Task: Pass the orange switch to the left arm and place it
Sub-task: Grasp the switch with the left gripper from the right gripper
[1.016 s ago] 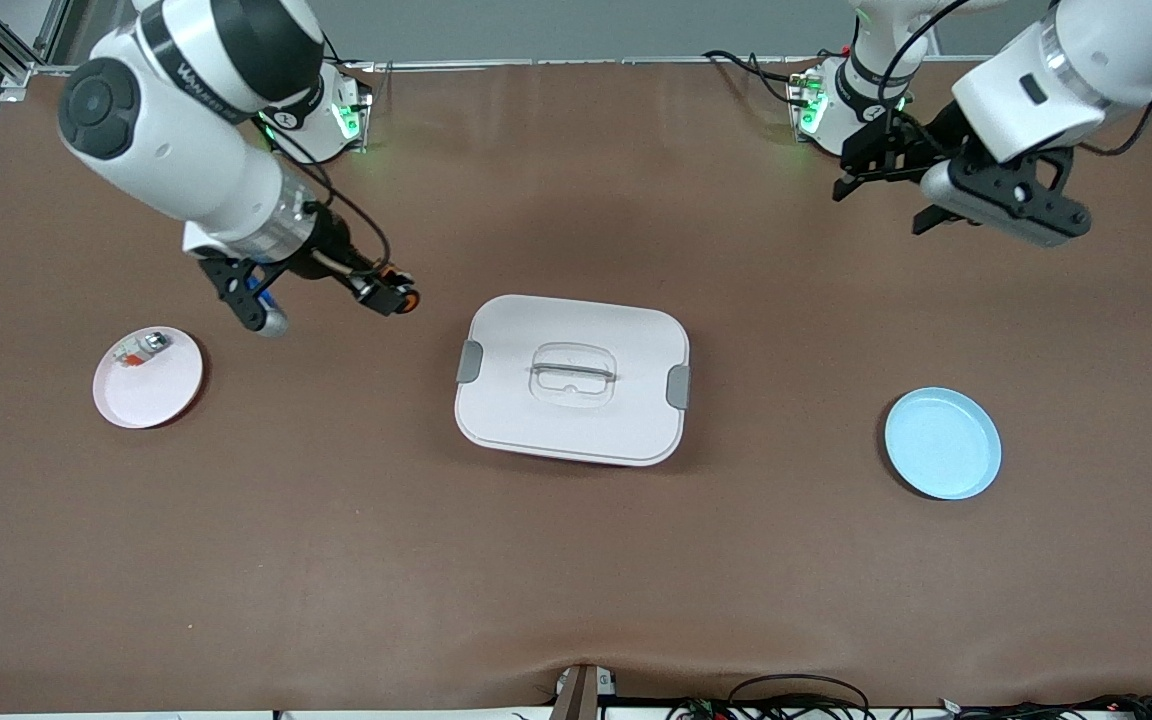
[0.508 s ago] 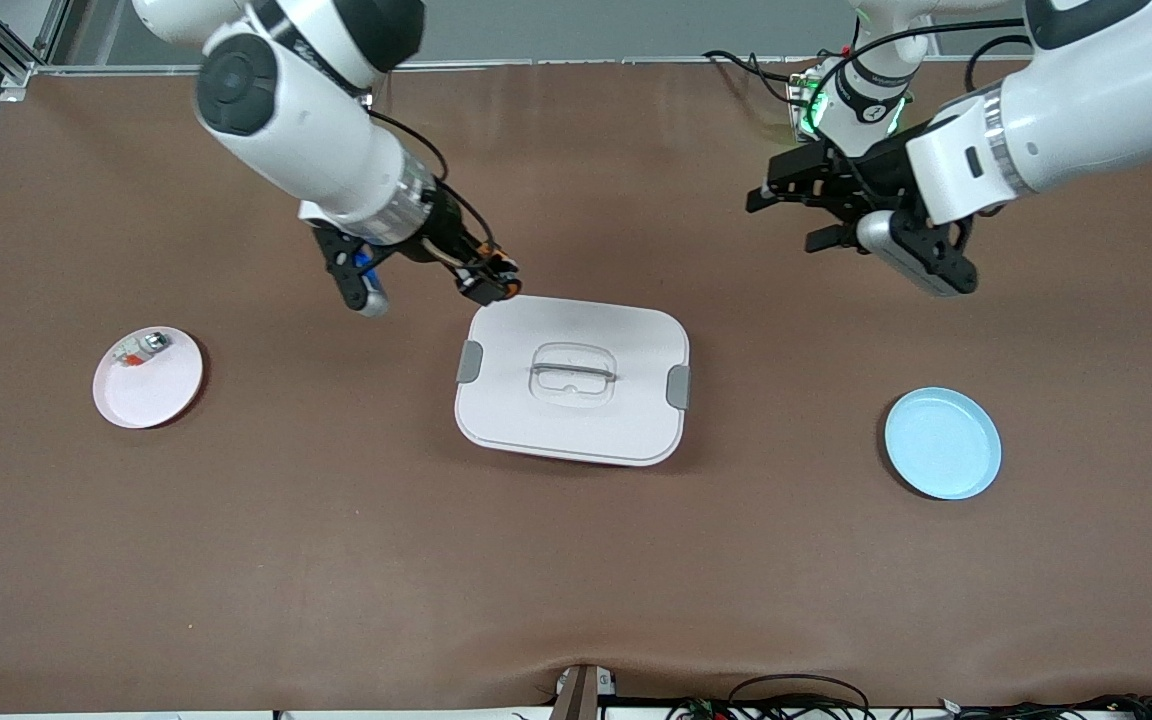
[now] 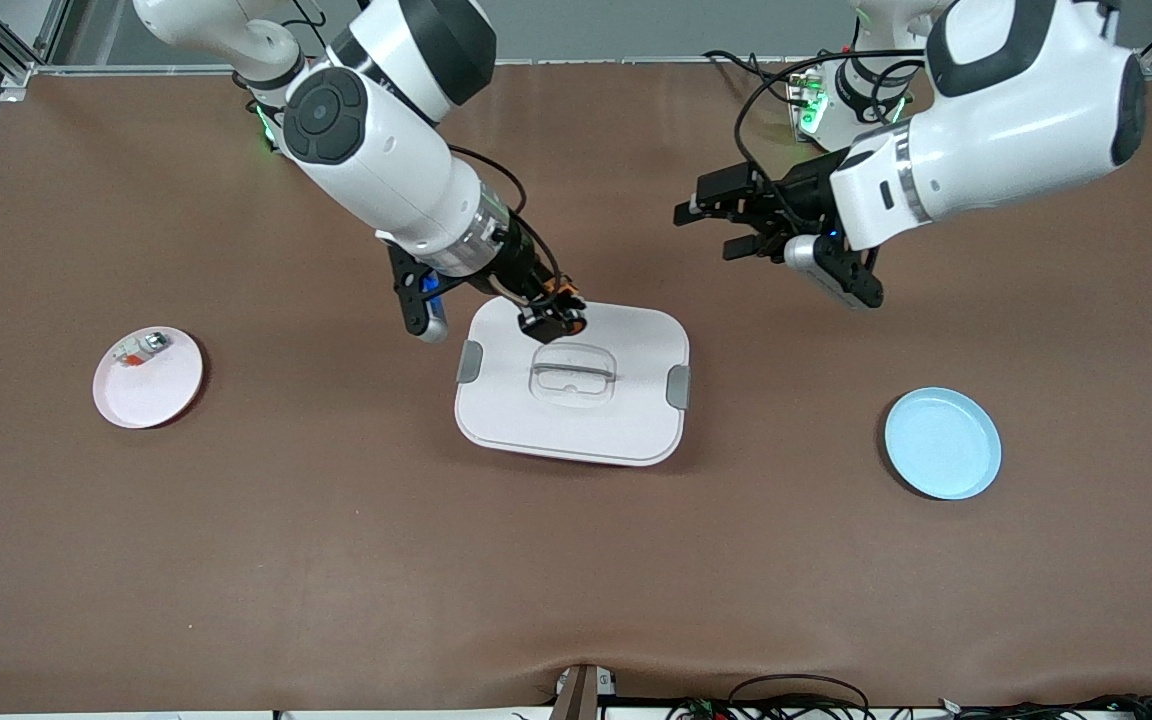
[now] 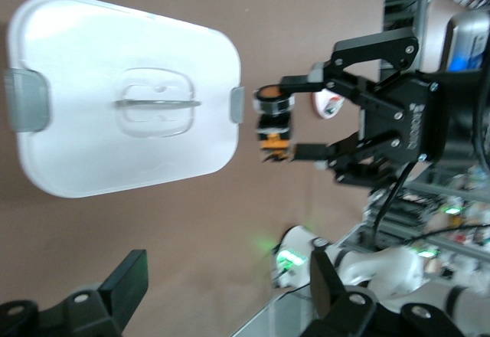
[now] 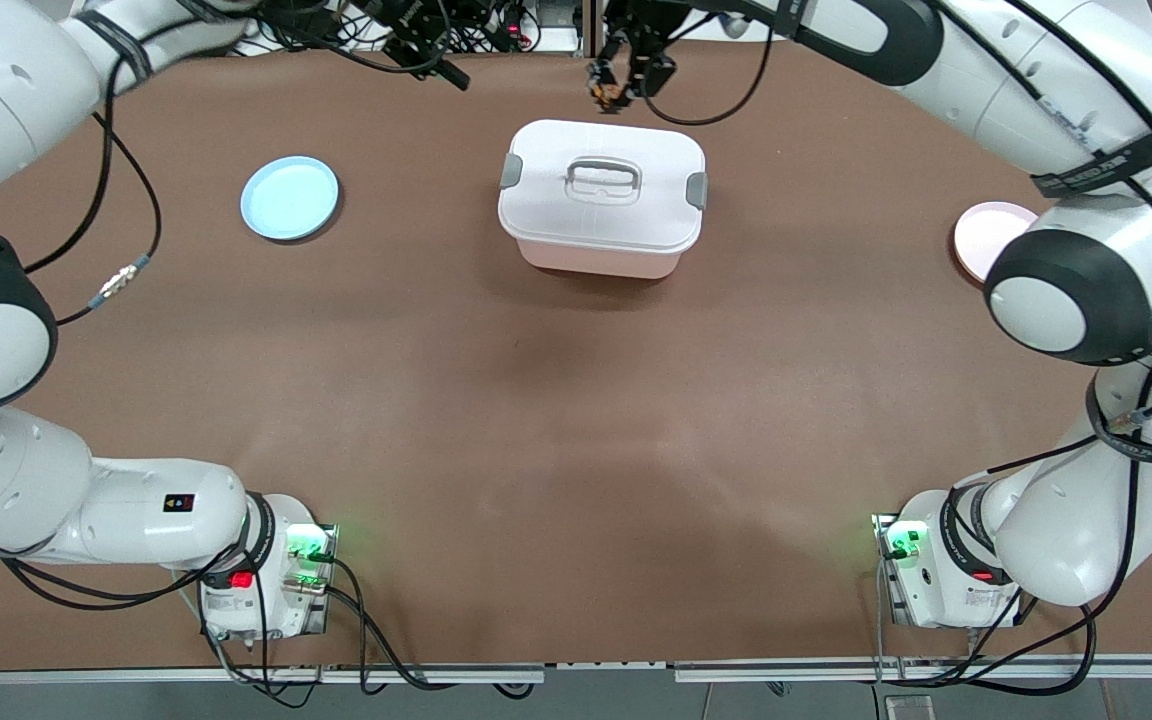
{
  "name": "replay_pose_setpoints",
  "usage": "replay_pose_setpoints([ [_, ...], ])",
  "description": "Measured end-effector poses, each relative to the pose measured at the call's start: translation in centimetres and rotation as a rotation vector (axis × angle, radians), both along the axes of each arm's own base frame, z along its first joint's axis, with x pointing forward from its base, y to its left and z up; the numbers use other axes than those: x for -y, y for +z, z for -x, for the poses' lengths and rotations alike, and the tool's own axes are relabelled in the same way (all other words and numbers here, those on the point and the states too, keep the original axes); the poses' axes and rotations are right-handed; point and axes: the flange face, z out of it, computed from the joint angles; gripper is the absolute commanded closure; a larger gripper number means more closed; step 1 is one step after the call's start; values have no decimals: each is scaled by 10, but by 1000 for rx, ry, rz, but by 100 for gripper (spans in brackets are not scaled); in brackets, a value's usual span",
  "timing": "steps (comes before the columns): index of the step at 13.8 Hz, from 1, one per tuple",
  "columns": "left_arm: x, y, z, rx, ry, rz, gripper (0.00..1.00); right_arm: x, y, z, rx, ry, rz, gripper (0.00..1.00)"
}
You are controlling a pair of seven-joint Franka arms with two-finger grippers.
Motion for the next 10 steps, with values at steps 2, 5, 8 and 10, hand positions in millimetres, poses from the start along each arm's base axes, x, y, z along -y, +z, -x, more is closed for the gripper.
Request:
replay_pose_setpoints([
  [2, 8, -11, 0, -27, 34, 47, 13, -8, 3, -4, -17, -34, -50, 100],
  [5, 12, -24, -7, -37, 72, 87, 17, -15, 13, -4, -18, -96, -82, 100],
  [8, 16, -38, -18, -19, 103, 130, 18, -24, 19, 2, -27, -128, -95, 100],
  [10, 28, -43, -19, -11, 129, 159, 20, -30, 20, 6, -38, -149, -100, 100],
])
